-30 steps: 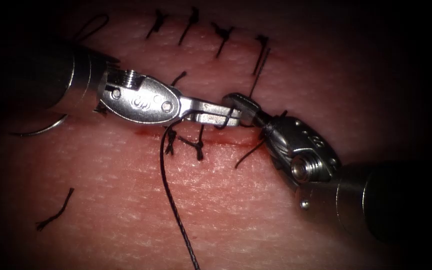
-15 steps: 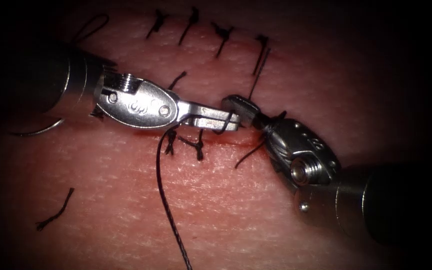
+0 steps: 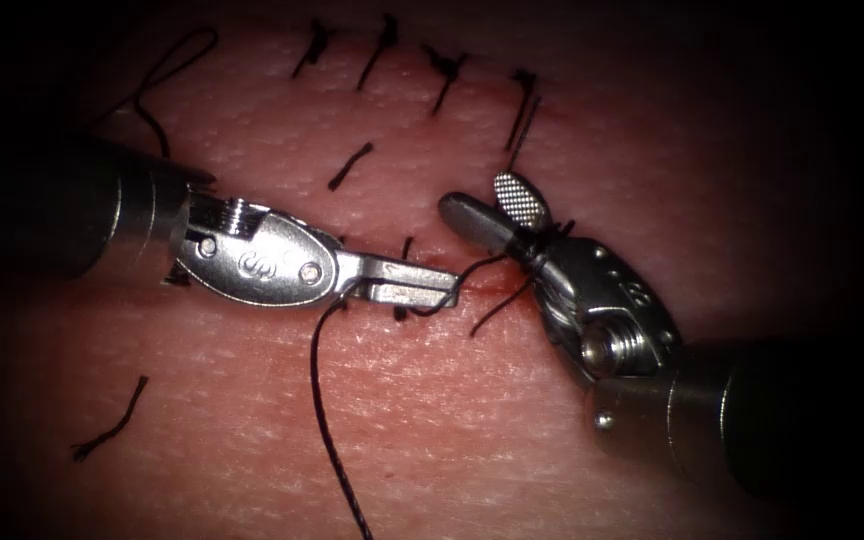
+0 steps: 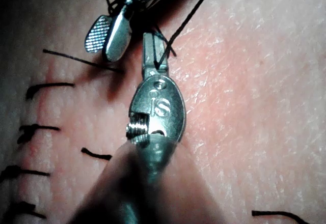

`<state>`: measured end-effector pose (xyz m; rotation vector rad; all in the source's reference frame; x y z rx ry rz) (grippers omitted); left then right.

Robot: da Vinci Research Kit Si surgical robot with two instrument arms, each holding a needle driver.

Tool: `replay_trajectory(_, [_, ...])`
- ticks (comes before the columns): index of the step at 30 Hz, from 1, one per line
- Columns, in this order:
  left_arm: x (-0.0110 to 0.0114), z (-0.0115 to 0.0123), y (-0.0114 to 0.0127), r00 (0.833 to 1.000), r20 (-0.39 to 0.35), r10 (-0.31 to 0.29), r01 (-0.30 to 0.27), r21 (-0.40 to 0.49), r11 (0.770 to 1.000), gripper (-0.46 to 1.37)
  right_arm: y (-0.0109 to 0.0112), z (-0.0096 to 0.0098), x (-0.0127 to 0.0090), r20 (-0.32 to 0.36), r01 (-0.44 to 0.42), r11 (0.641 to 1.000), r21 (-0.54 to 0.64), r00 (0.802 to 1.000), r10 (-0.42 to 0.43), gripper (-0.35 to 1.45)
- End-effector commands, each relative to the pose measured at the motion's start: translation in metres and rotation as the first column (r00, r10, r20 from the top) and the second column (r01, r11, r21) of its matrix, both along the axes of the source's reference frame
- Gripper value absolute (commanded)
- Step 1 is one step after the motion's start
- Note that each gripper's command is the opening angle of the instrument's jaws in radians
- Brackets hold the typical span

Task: Wound Closure
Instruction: Pick up the short suture end with the right jaws.

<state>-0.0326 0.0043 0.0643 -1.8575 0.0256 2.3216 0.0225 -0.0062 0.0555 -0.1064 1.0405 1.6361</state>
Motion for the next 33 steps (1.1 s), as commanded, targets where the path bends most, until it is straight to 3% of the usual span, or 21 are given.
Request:
replay_trajectory(1, [-0.0002, 0.0001, -0.0001, 1.000, -0.001, 0.002, -0.002, 0.001, 1.000, -0.35, -0.0001, 0.0000, 0.0000, 0.007, -0.008, 1.000, 0.001, 1.000, 0.008, 1.11])
replay_trajectory(19, [-0.0011, 0.0002, -0.0006, 1.000, -0.005, -0.006, 0.006, -0.009, 1.000, -0.35, -0.0026, 0.0001, -0.0010, 0.142, -0.112, 0.992, 0.053, 0.984, 0.103, 1.22])
replay_trajectory(23, [-0.0013, 0.0003, -0.0006, 1.000, -0.007, -0.006, 0.006, -0.015, 1.000, -0.35, -0.0024, 0.0000, -0.0010, 0.162, -0.128, 0.990, 0.053, 0.980, 0.118, 1.13])
replay_trajectory(33, [-0.0017, 0.0009, -0.0004, 1.000, -0.011, -0.009, 0.009, -0.024, 1.000, -0.35, 0.0003, 0.0016, -0.0015, 0.191, -0.141, 0.989, 0.046, 0.973, 0.130, 1.18])
